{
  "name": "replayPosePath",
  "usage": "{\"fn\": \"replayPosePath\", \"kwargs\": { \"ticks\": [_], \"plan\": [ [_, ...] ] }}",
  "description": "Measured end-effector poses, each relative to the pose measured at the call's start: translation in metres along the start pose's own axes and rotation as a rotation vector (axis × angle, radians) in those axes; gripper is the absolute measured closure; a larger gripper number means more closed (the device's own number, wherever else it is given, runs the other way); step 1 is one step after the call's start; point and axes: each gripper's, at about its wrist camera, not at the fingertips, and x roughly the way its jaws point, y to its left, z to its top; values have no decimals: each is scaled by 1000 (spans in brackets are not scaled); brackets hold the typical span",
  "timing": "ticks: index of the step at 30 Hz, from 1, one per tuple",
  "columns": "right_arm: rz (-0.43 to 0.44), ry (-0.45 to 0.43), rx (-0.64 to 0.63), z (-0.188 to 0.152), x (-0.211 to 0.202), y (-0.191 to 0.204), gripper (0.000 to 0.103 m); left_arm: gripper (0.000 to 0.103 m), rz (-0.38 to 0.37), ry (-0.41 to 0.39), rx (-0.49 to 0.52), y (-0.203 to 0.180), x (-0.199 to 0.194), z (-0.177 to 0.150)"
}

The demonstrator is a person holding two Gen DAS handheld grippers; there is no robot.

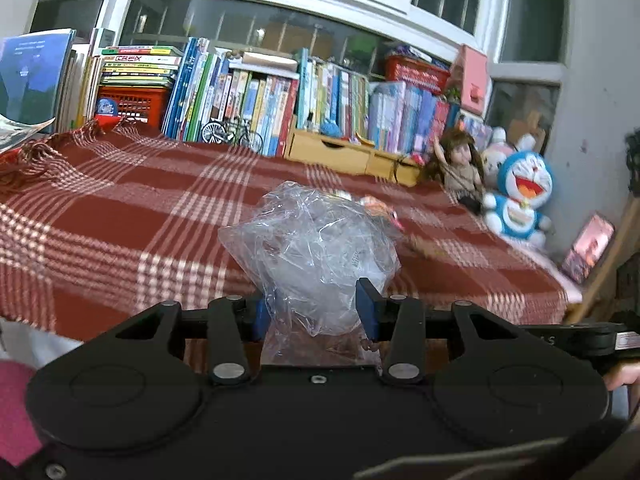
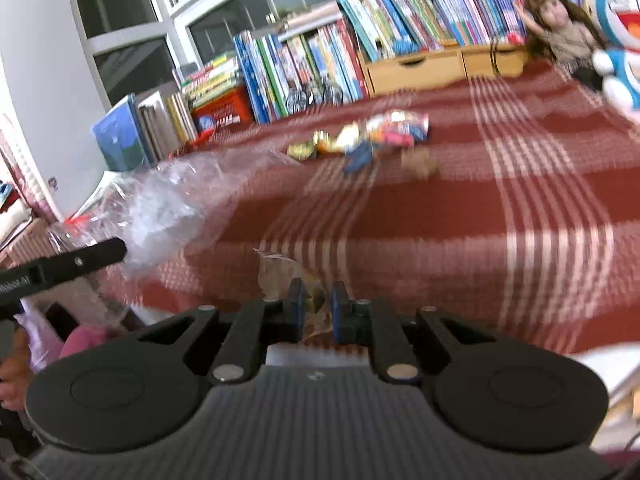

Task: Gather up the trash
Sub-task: 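Carry both items down into the black bin and open both tools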

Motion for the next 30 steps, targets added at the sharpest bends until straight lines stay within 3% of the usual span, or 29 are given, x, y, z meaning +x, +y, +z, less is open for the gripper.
{"fn": "replayPosePath", "kwargs": {
  "ticks": [4, 7, 13, 16, 22, 30],
  "plan": [
    [-10, 62, 26, -32, -4, 2, 86, 62, 9, 70, 71, -8, -21, -18],
    [-32, 112, 57, -52, 2, 0, 86, 62, 12, 148, 65, -13, -18, -31],
    [-68, 206, 108, -76, 19, -6, 86, 62, 3, 400, 24, -10, 9, -63],
    [-77, 263, 118, -86, 30, -6, 86, 62, 12, 520, -45, -3, 29, -77],
    [-86, 326, 168, -102, 42, -12, 86, 62, 67, 608, -16, -3, 52, -93],
    [-87, 347, 182, -103, 49, -15, 84, 60, 73, 671, -8, -8, 76, -98]
  ]
}}
